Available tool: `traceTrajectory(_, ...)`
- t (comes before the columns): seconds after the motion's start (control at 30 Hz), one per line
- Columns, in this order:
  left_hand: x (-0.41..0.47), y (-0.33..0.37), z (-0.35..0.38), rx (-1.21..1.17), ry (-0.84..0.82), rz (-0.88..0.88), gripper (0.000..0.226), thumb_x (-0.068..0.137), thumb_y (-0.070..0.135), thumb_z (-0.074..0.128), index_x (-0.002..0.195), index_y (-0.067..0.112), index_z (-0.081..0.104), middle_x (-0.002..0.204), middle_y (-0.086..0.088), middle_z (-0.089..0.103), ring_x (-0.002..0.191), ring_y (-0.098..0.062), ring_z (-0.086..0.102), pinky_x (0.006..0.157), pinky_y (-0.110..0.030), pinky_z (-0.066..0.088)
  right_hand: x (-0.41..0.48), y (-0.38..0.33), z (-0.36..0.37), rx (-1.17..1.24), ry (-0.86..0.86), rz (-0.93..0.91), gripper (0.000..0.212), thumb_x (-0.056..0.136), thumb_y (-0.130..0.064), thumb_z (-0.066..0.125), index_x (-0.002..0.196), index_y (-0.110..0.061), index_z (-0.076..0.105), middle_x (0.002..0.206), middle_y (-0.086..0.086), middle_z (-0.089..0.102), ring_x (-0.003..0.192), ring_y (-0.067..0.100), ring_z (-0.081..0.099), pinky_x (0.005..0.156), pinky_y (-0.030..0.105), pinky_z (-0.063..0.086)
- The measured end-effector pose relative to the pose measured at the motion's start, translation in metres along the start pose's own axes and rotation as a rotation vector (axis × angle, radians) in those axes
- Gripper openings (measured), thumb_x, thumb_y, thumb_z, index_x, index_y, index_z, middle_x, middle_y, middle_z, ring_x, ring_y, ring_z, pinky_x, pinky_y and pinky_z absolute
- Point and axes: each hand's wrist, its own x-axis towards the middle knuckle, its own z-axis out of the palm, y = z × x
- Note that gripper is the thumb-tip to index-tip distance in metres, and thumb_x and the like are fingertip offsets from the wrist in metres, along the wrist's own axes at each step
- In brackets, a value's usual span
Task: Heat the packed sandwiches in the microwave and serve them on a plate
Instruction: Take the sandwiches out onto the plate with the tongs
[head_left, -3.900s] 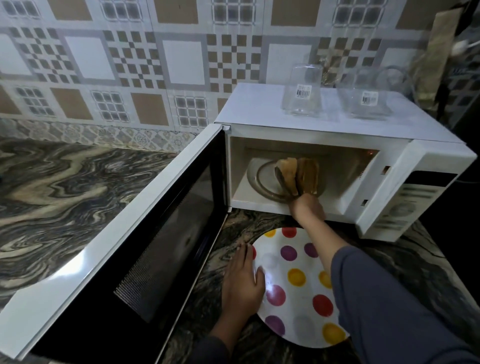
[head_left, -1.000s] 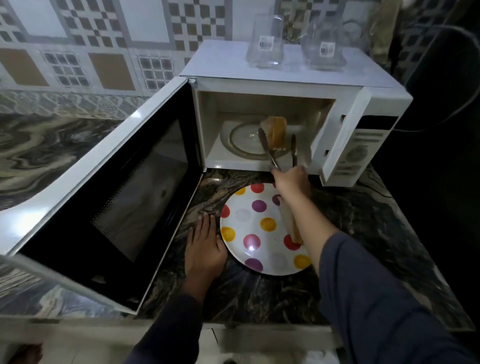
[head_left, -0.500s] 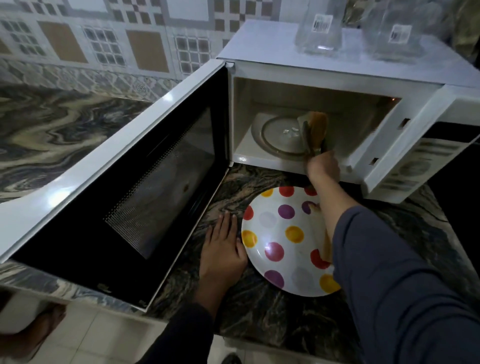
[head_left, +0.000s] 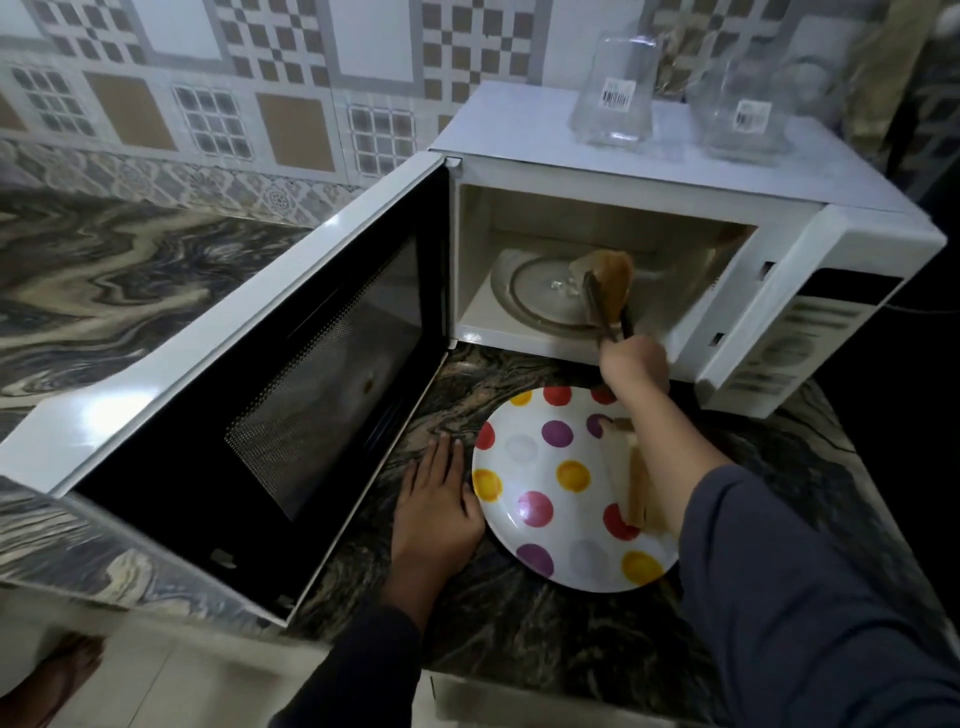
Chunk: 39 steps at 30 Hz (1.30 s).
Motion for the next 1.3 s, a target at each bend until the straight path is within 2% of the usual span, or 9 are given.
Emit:
traceTrajectory(0.07, 0.000, 0.000, 0.000, 0.020, -0.004, 0.002, 0.077, 0.076, 0.041, 0.002, 0.148, 0.019, 0.021, 0.157, 0.002, 0.016, 0.145, -0.009, 0.008, 0.118, -0.030, 0.001, -0.017, 0.004, -0.005, 0.008, -0.014, -0.016, 0.039, 0.091, -0.036, 0.050, 0.118, -0.008, 0.053, 0.118, 0.014, 0.061, 0.106, 0.034, 0.058, 0.082, 0.040, 0.048)
traceTrajectory(0.23, 0.000, 0.001, -0.003, 0.039, -0.035, 0.002, 0.066, 0.083, 0.034, 0.018, 0.147, 0.018, 0.022, 0.157, 0.000, 0.018, 0.145, -0.011, 0.010, 0.118, -0.031, 0.002, -0.079, 0.024, -0.017, 0.000, -0.050, -0.099, 0.041, 0.092, -0.039, 0.048, 0.120, -0.010, 0.053, 0.122, 0.013, 0.059, 0.111, 0.034, 0.055, 0.080, 0.035, 0.040)
traceTrajectory(0.33, 0.000, 0.001, -0.005, 0.040, -0.047, 0.018, 0.068, 0.082, 0.036, 0.017, 0.148, 0.017, 0.022, 0.157, -0.001, 0.018, 0.146, -0.011, 0.009, 0.118, -0.031, 0.002, -0.120, 0.045, -0.019, -0.014, -0.077, -0.151, 0.040, 0.091, -0.039, 0.050, 0.120, -0.011, 0.053, 0.119, 0.013, 0.061, 0.109, 0.033, 0.057, 0.082, 0.035, 0.043)
traceTrajectory(0.43, -0.003, 0.001, -0.007, 0.054, -0.055, 0.038, 0.072, 0.081, 0.038, 0.008, 0.147, 0.014, 0.022, 0.157, -0.004, 0.018, 0.146, -0.014, 0.010, 0.118, -0.032, 0.004, -0.155, 0.065, -0.020, -0.027, -0.129, -0.143, 0.048, 0.092, -0.040, 0.048, 0.133, -0.016, 0.042, 0.134, 0.008, 0.052, 0.121, 0.030, 0.050, 0.092, 0.035, 0.041)
traceTrajectory(0.53, -0.009, 0.002, -0.008, 0.067, -0.065, 0.041, 0.070, 0.083, 0.035, 0.008, 0.147, 0.011, 0.020, 0.157, -0.006, 0.018, 0.146, -0.016, 0.012, 0.118, -0.032, 0.008, -0.179, 0.088, -0.017, -0.095, -0.168, -0.119, 0.044, 0.093, -0.043, 0.047, 0.128, -0.017, 0.044, 0.132, 0.006, 0.052, 0.117, 0.028, 0.053, 0.086, 0.035, 0.043)
traceTrajectory(0.7, -0.021, 0.004, -0.005, 0.064, -0.045, 0.027, 0.054, 0.098, 0.028, 0.019, 0.147, 0.006, 0.019, 0.156, -0.008, 0.018, 0.146, -0.017, 0.013, 0.118, -0.033, 0.009, -0.194, 0.123, -0.014, -0.079, -0.164, -0.057, 0.049, 0.093, -0.044, 0.046, 0.134, -0.019, 0.040, 0.128, 0.008, 0.055, 0.112, 0.032, 0.056, 0.080, 0.035, 0.045)
traceTrajectory(0.87, -0.025, 0.004, -0.003, 0.073, -0.034, 0.030, 0.052, 0.099, 0.025, 0.024, 0.147, 0.005, 0.018, 0.156, -0.009, 0.017, 0.146, -0.018, 0.012, 0.118, -0.034, 0.008, -0.202, 0.137, -0.014, -0.067, -0.099, 0.005, 0.044, 0.094, -0.041, 0.045, 0.126, -0.012, 0.044, 0.129, 0.009, 0.052, 0.113, 0.031, 0.055, 0.074, 0.032, 0.039)
traceTrajectory(1.0, -0.026, 0.002, -0.002, 0.075, -0.032, 0.028, 0.052, 0.099, 0.025, 0.023, 0.147, 0.006, 0.017, 0.157, -0.008, 0.016, 0.146, -0.017, 0.009, 0.119, -0.032, 0.006, -0.206, 0.138, -0.009, -0.083, -0.092, 0.026, 0.042, 0.095, -0.042, 0.043, 0.125, -0.012, 0.043, 0.130, 0.009, 0.051, 0.112, 0.033, 0.055, 0.078, 0.037, 0.044)
traceTrajectory(1.3, -0.026, 0.000, -0.001, 0.055, -0.022, 0.033, 0.052, 0.099, 0.026, 0.025, 0.147, 0.007, 0.018, 0.157, -0.007, 0.016, 0.146, -0.016, 0.010, 0.118, -0.031, 0.005, -0.208, 0.138, -0.007, -0.115, -0.074, 0.029, 0.044, 0.095, -0.043, 0.042, 0.125, -0.010, 0.041, 0.130, 0.010, 0.051, 0.109, 0.034, 0.057, 0.075, 0.037, 0.043)
